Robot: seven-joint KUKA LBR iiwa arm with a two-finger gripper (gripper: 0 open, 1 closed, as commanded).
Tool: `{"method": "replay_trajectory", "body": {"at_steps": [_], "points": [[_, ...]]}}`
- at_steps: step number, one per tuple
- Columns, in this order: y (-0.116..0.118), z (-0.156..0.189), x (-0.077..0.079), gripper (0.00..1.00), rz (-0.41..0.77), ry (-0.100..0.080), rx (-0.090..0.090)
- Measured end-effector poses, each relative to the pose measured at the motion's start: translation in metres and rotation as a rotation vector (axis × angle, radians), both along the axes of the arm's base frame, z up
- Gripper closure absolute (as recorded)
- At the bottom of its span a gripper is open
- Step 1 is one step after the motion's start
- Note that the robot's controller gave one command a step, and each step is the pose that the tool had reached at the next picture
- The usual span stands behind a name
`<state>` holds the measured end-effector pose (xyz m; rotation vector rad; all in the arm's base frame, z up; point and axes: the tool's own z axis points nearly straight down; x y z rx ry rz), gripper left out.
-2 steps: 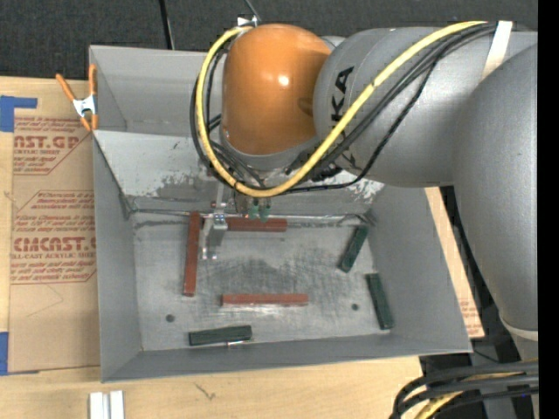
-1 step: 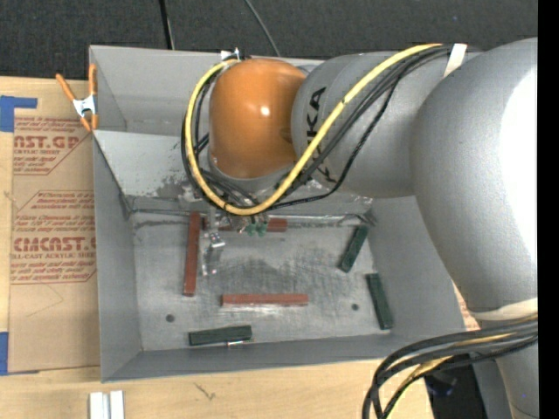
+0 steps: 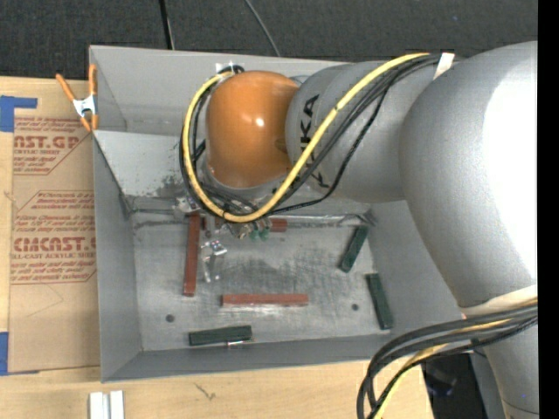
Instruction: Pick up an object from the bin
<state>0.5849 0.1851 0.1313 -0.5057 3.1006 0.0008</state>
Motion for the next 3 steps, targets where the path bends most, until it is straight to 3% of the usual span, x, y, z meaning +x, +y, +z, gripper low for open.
{"method": "replay_trajectory", "body": {"at_steps": [1,2,3], "points": [[-0.006,0.026,0.005,0.0,0.291,-0.003,0.001],[-0.007,-0.06,0.008,0.0,0.434,-0.004,0.001],[-0.008,-0.06,0.011,1.0,0.534,-0.007,-0.001]]}}
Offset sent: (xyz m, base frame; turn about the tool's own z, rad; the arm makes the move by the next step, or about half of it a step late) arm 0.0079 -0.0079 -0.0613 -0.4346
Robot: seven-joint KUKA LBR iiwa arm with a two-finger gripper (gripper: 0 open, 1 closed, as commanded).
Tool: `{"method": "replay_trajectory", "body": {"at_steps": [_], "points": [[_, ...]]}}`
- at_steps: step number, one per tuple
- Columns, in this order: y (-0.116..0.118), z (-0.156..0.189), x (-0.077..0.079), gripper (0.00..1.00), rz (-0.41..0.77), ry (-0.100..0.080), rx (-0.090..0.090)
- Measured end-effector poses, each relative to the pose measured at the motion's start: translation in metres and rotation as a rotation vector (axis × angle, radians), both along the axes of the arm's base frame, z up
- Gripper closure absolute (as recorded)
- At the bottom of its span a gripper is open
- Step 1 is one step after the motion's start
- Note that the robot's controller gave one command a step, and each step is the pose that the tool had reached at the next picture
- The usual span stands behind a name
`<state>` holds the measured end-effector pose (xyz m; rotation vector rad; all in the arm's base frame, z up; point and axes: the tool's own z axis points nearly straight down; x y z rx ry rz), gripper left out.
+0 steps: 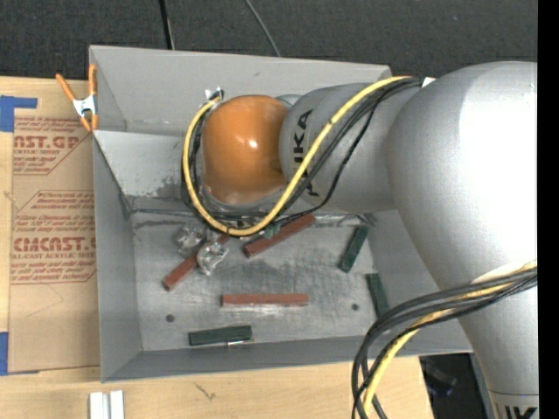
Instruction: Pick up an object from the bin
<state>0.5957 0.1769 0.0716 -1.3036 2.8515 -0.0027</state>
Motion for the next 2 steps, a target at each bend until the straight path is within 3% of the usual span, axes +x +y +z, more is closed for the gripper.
{"method": "replay_trajectory", "body": {"at_steps": [1,2], "points": [[0.0,0.002,0.0,1.0,0.036,-0.001,0.003],[0.001,0.082,0.001,1.0,-0.001,0.001,0.003]]}}
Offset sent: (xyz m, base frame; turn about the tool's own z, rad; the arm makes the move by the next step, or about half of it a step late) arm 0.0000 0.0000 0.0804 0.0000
